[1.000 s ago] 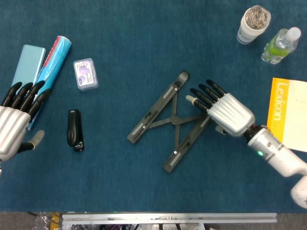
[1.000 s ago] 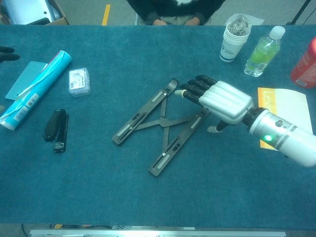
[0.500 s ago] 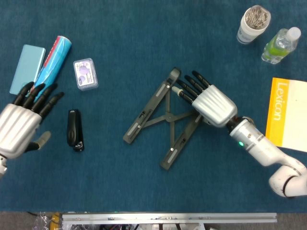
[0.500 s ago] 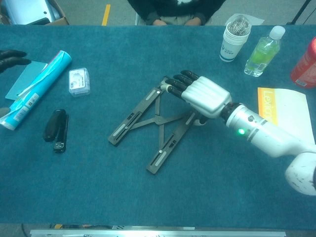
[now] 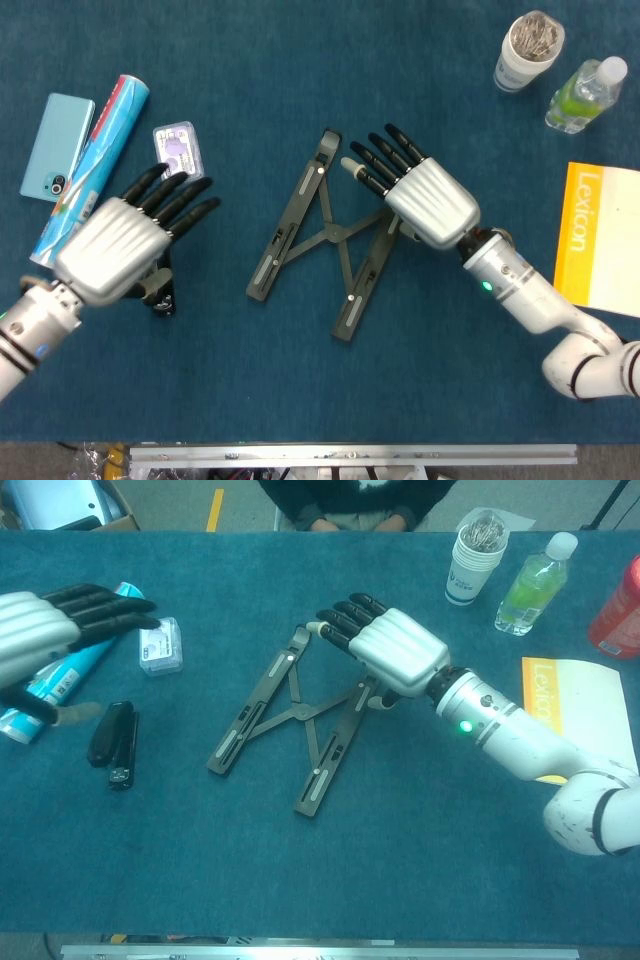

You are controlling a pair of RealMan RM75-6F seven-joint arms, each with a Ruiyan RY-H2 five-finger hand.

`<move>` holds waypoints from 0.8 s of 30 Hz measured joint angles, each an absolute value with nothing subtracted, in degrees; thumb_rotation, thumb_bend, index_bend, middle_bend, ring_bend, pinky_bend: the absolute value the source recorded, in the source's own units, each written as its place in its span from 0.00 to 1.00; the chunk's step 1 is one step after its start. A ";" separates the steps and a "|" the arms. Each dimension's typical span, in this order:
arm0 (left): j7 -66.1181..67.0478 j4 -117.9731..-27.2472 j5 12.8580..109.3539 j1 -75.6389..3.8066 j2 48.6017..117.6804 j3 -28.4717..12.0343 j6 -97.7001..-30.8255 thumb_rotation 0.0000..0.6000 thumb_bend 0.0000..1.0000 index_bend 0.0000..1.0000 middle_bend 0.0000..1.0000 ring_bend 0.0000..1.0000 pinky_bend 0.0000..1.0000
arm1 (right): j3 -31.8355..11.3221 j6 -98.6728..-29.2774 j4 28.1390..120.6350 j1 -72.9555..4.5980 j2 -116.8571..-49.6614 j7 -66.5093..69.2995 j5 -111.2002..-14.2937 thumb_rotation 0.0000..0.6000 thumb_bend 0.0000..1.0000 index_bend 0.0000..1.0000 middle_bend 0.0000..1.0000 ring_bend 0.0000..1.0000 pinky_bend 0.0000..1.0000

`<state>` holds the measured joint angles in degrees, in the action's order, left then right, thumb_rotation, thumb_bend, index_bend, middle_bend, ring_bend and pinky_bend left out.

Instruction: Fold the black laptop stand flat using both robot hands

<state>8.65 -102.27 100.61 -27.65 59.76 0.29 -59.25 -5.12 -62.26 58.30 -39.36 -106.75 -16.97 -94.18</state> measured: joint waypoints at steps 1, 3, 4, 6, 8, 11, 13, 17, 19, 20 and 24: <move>8.43 -101.66 100.86 -28.26 60.44 0.15 -58.88 1.00 0.26 0.00 0.00 0.00 0.00 | -4.92 -62.66 59.51 -39.16 -106.06 -16.99 -94.29 1.00 0.00 0.00 0.06 0.00 0.00; 7.80 -100.09 101.40 -29.53 62.09 -0.11 -58.20 1.00 0.25 0.00 0.00 0.00 0.00 | -4.41 -63.66 62.74 -38.61 -104.19 -17.16 -94.61 1.00 0.00 0.00 0.05 0.00 0.00; 7.51 -99.33 101.61 -30.04 62.83 -0.20 -57.96 1.00 0.25 0.00 0.00 0.00 0.00 | -4.17 -64.08 64.25 -38.35 -103.29 -17.28 -94.75 1.00 0.00 0.00 0.05 0.00 0.00; 6.70 -97.40 101.98 -31.25 64.72 -0.40 -57.39 1.00 0.25 0.00 0.00 0.00 0.00 | -3.65 -64.91 67.97 -37.70 -101.09 -17.59 -94.93 1.00 0.00 0.00 0.05 0.00 0.00; 5.74 -95.43 102.20 -32.59 66.74 -0.54 -56.63 1.00 0.25 0.00 0.00 0.00 0.00 | -3.20 -65.54 71.19 -37.08 -99.08 -18.02 -94.99 1.00 0.00 0.00 0.05 0.00 0.00; 4.97 -92.95 102.31 -34.33 69.54 -0.76 -55.62 1.00 0.25 0.00 0.00 0.00 0.00 | -2.28 -66.71 75.90 -35.86 -95.67 -18.96 -95.18 1.00 0.00 0.00 0.04 0.00 0.00; 4.89 -91.66 102.09 -35.37 71.17 -0.96 -54.69 1.00 0.25 0.00 0.00 0.00 0.00 | -1.28 -67.64 78.09 -34.90 -93.69 -19.74 -95.58 1.00 0.00 0.00 0.03 0.00 0.00; 4.90 -89.01 100.60 -37.69 74.84 -1.47 -52.17 1.00 0.25 0.00 0.00 0.00 0.00 | 0.12 -68.61 79.40 -33.85 -92.12 -20.64 -96.65 1.00 0.00 0.00 0.01 0.00 0.00; 4.89 -87.74 99.92 -38.55 76.39 -1.66 -51.31 1.00 0.25 0.00 0.00 0.00 0.00 | 0.32 -68.59 79.39 -33.81 -92.04 -20.63 -96.96 1.00 0.00 0.00 0.00 0.00 0.00; 4.86 -86.84 99.43 -39.12 77.41 -1.79 -50.75 1.00 0.25 0.00 0.00 0.00 0.00 | 0.35 -68.57 79.23 -33.83 -92.10 -20.66 -97.08 1.00 0.00 0.00 0.00 0.00 0.00; 4.82 -83.69 97.98 -40.98 80.33 -2.29 -49.13 1.00 0.25 0.00 0.00 0.00 0.00 | 0.35 -68.02 77.36 -34.13 -93.38 -20.70 -97.28 1.00 0.00 0.00 0.00 0.00 0.00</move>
<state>4.82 -83.69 97.98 -40.98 80.33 -2.29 -49.13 0.35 -68.02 77.36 -34.13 -93.38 -20.70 -97.28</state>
